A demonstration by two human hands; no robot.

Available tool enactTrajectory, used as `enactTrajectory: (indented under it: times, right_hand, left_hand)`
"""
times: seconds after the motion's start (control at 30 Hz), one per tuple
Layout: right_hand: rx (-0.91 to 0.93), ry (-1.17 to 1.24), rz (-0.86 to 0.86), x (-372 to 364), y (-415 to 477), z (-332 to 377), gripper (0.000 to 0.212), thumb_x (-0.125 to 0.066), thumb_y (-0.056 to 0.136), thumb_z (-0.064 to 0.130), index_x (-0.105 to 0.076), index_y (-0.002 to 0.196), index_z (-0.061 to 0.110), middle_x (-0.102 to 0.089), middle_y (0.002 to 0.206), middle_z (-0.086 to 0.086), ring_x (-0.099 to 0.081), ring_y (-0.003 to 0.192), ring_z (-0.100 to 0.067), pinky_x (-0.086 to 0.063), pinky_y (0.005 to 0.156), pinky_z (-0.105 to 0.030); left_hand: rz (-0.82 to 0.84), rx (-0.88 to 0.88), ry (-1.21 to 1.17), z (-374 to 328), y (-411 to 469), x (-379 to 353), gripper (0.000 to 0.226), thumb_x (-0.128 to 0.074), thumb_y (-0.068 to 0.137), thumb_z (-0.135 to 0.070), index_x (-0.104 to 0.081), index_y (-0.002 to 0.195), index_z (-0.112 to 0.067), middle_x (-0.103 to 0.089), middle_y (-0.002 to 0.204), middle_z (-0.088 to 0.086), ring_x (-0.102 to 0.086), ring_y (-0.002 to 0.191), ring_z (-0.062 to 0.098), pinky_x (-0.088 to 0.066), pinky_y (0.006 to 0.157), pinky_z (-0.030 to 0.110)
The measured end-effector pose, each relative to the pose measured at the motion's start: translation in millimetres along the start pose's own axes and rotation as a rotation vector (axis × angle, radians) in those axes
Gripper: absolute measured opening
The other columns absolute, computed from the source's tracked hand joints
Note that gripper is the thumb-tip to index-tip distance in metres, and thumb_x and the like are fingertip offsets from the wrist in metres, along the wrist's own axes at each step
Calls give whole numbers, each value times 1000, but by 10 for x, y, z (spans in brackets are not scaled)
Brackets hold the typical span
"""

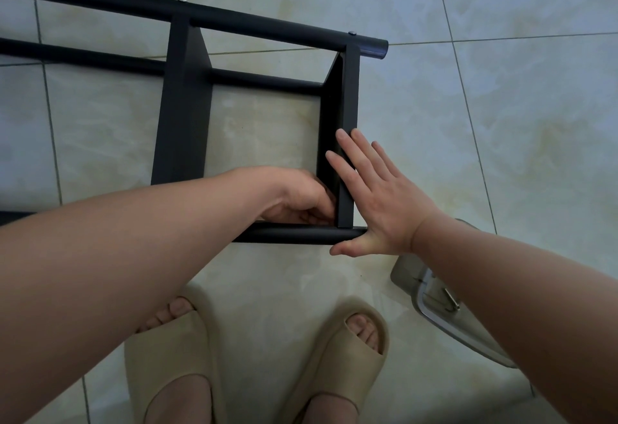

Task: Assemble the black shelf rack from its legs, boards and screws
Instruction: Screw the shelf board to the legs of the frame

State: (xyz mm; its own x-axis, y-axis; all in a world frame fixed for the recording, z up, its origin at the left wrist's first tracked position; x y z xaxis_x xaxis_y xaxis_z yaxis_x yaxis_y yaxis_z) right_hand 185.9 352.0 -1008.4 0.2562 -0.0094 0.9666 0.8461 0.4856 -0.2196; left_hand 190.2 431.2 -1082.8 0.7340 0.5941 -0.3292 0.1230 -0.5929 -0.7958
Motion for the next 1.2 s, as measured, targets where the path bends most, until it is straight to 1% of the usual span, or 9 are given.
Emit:
enactTrajectory:
  times: [0.23, 0.37, 0.43, 0.5, 0.63, 0.73, 0.9, 1.03, 1.2]
  right_hand:
    - [1, 2, 0, 6, -1, 5, 127, -40, 74, 93, -15, 160, 4, 0, 168, -19, 3, 156, -36, -14, 125, -57]
    - [0, 4, 10, -3, 2, -1, 127, -39, 75, 93, -14, 161, 4, 2, 168, -18, 5, 156, -36, -13, 125, -58]
    - [0, 5, 8, -6, 0, -2, 126, -38, 75, 94, -13, 161, 5, 2, 169, -18, 5, 156, -36, -13, 125, -57]
    - [2, 5, 6, -9, -1, 0, 126, -38, 75, 94, -12, 161, 5, 2, 169, -18, 5, 156, -36, -13, 125, -57]
    - [2, 4, 7, -11, 1, -3, 126, -38, 75, 94, -12, 161, 5, 2, 169, -18, 5, 156, -36, -13, 125, -57]
    - [0, 13, 0, -4, 4, 0, 126, -39, 75, 93, -14, 160, 4, 1, 168, -19, 4, 156, -36, -13, 125, -58]
    - [1, 19, -9, 9, 3, 2, 126, -41, 74, 92, -16, 160, 3, -1, 168, -20, 2, 156, -37, -14, 124, -58]
    - [1, 19, -8, 5, 3, -1, 126, -42, 74, 92, -15, 160, 3, -1, 168, -20, 2, 156, -37, -15, 124, -58]
    - [1, 23, -3, -10, 4, -4, 125, -39, 75, 93, -14, 160, 4, 0, 168, -19, 3, 156, -37, -14, 124, -58]
  left_hand:
    - [-6, -5, -9, 3, -9, 8, 21, -55, 87, 13, -63, 81, -6, -66, 72, 9, -68, 64, 16, -57, 65, 24]
    - [-4, 6, -39, 87, -17, -3, 17, -61, 87, 2, -69, 77, -9, -70, 73, 8, -68, 71, 20, -54, 77, 32]
    - [14, 33, -35, 114, -29, -21, 18, -62, 88, -4, -70, 73, -11, -71, 73, 7, -68, 71, 20, -52, 78, 33]
    - [9, 57, 4, 114, -40, -16, 14, -63, 89, -6, -72, 78, -9, -73, 76, 8, -69, 74, 20, -53, 78, 32]
    - [-12, 91, 18, 62, -35, -2, 8, -63, 89, 0, -69, 92, -4, -69, 80, 10, -65, 77, 19, -53, 80, 29]
    - [-27, 114, 33, 45, -22, -1, 11, -61, 90, 3, -68, 88, -5, -67, 74, 7, -65, 68, 15, -52, 73, 25]
    - [-36, 120, 72, 21, -11, 3, 14, -58, 91, 5, -67, 86, -4, -67, 80, 9, -64, 76, 17, -53, 81, 27]
    - [-40, 112, 107, -10, -14, 17, 15, -57, 91, 5, -68, 88, -4, -69, 79, 8, -65, 75, 16, -53, 79, 26]
    - [-6, 45, 43, 16, -1, 9, 18, -53, 89, 10, -66, 94, -2, -68, 84, 13, -68, 81, 22, -55, 90, 34]
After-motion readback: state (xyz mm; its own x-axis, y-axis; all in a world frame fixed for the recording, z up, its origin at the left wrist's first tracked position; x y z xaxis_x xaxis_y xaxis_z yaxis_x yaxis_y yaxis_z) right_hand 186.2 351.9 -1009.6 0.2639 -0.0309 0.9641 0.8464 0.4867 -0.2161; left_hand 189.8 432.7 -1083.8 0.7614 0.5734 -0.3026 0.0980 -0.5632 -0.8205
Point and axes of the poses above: each hand's wrist, its own y-axis towards the middle knuckle, its own x-axis out of the back of the hand, z = x × y, the point moved 9 cm from there along y, towards the middle knuckle
